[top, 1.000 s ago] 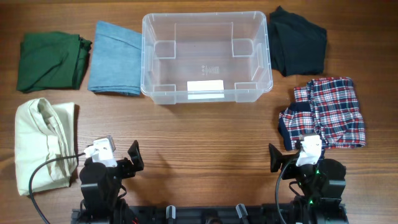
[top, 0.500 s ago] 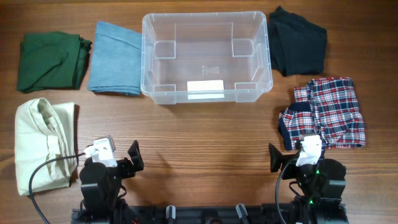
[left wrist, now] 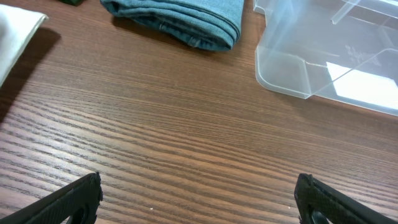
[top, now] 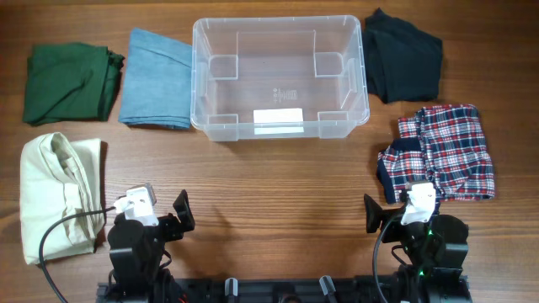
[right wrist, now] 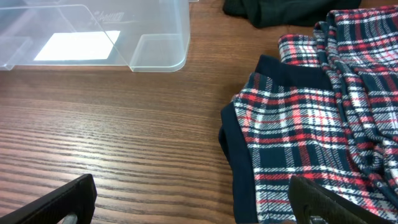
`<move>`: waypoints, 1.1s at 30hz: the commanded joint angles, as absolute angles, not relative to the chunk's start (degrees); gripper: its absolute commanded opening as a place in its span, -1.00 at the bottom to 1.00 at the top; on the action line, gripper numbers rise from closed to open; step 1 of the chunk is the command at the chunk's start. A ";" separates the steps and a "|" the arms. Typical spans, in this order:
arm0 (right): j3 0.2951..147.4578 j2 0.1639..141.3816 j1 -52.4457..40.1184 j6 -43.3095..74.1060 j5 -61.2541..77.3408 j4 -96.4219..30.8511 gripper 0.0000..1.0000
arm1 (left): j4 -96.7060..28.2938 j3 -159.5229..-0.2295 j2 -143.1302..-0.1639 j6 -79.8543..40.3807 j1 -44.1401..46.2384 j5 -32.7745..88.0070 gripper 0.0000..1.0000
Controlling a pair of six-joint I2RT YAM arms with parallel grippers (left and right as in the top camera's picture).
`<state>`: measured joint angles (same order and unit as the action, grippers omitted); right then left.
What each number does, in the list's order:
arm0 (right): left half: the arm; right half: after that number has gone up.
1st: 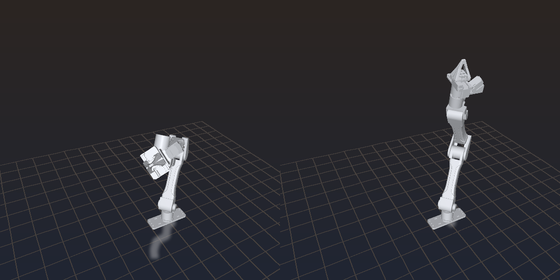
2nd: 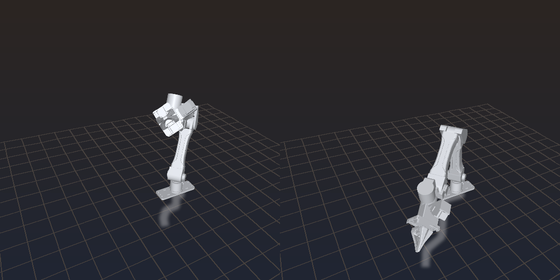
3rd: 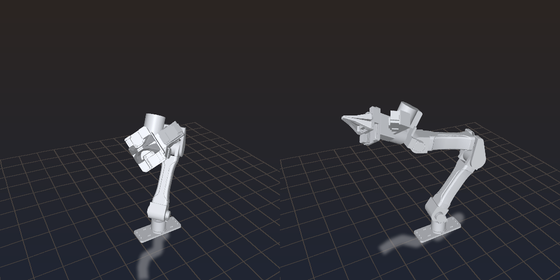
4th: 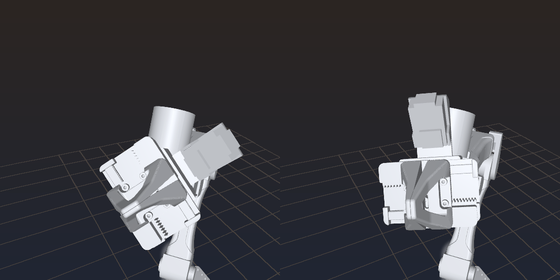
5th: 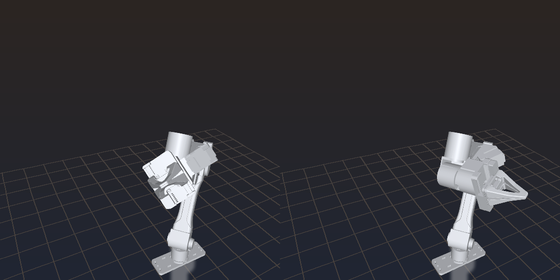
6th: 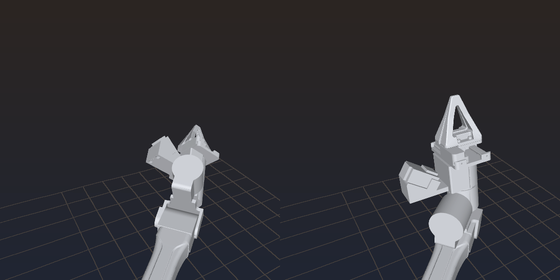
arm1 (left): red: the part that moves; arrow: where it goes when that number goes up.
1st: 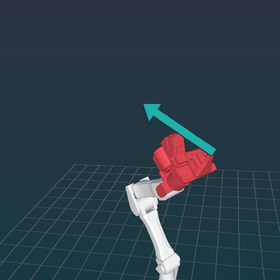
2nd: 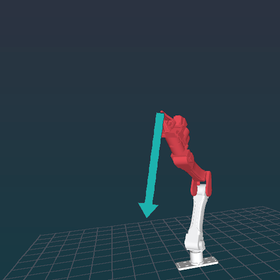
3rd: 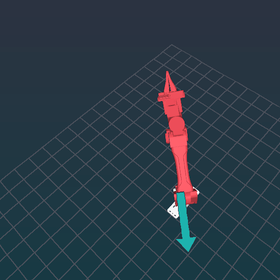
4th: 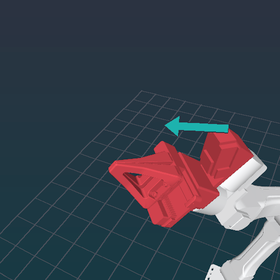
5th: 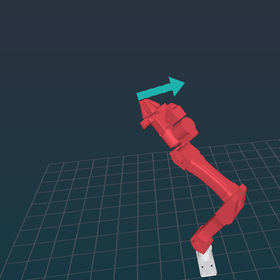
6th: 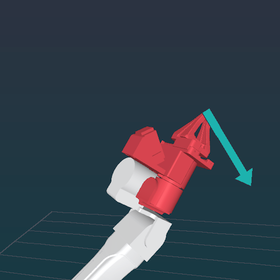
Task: Pack container
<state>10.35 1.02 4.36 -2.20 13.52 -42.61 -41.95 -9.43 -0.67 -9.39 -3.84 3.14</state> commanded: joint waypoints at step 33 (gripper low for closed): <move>10.63 0.64 4.12 -3.03 8.34 -31.99 1.00 | -42.61 -9.43 -0.16 -10.28 -4.19 4.23 1.00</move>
<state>10.33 1.02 4.36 -2.72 9.65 -33.63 -42.00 -9.43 -0.67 -9.39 -3.84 3.14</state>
